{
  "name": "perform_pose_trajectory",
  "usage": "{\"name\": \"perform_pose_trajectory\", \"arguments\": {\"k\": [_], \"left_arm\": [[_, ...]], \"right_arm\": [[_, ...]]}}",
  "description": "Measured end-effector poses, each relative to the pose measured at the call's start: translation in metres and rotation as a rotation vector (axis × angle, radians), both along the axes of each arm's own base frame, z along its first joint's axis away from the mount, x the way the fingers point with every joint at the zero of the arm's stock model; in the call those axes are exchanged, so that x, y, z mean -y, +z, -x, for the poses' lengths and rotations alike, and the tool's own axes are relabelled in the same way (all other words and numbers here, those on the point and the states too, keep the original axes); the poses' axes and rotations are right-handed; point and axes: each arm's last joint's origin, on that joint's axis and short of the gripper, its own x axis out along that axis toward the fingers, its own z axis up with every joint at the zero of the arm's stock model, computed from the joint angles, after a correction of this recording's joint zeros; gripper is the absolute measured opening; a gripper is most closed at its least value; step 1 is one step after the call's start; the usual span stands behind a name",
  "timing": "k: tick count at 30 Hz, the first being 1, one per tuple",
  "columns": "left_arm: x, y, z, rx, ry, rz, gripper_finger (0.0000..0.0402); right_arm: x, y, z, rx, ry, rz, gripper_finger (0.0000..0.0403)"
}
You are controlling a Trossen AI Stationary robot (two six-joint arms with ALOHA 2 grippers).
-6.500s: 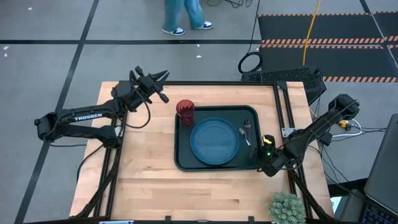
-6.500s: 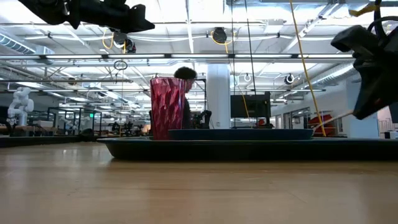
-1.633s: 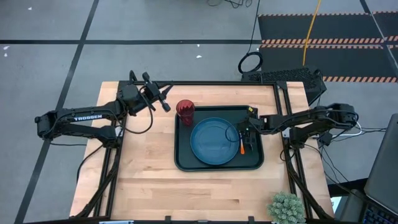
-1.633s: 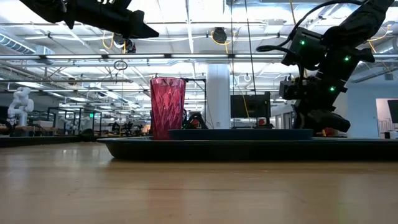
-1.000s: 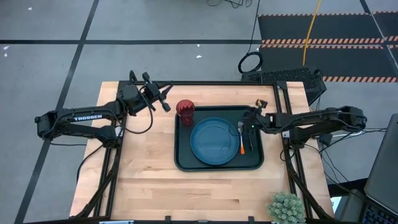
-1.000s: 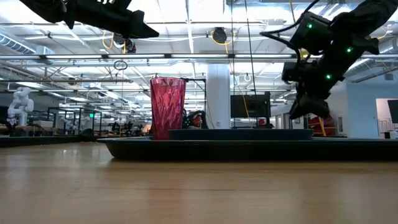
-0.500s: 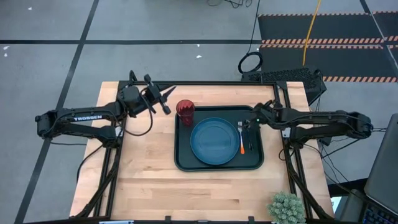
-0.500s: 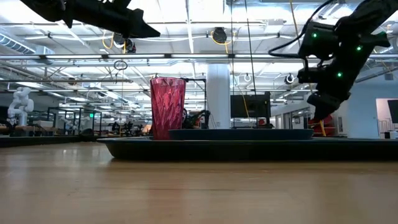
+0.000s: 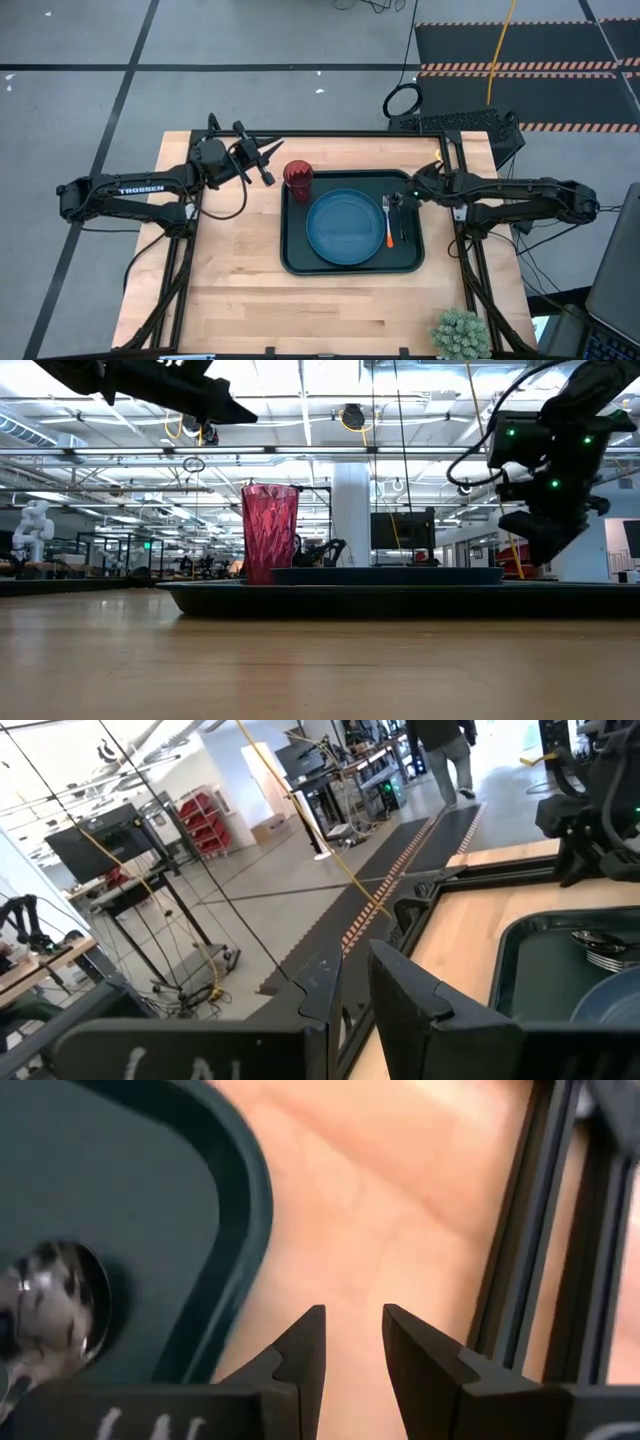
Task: Pick and place plate/cup/fork/spoon on tray
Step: Adjust the black tray
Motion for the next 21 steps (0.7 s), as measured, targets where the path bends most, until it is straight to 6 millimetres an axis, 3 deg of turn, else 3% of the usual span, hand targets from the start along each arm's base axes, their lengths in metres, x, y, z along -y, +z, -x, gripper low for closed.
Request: {"name": "perform_pose_trajectory", "arguments": {"k": [11, 21], "left_arm": [[0.000, -0.001, 0.000, -0.009, 0.001, 0.003, 0.0056], [0.003, -0.001, -0.001, -0.009, -0.013, 0.001, 0.0056]], "right_arm": [[-0.011, -0.005, 0.008, 0.040, -0.110, -0.298, 0.0093], [-0.022, -0.007, 0.006, 0.081, -0.113, -0.410, 0.0093]]}}
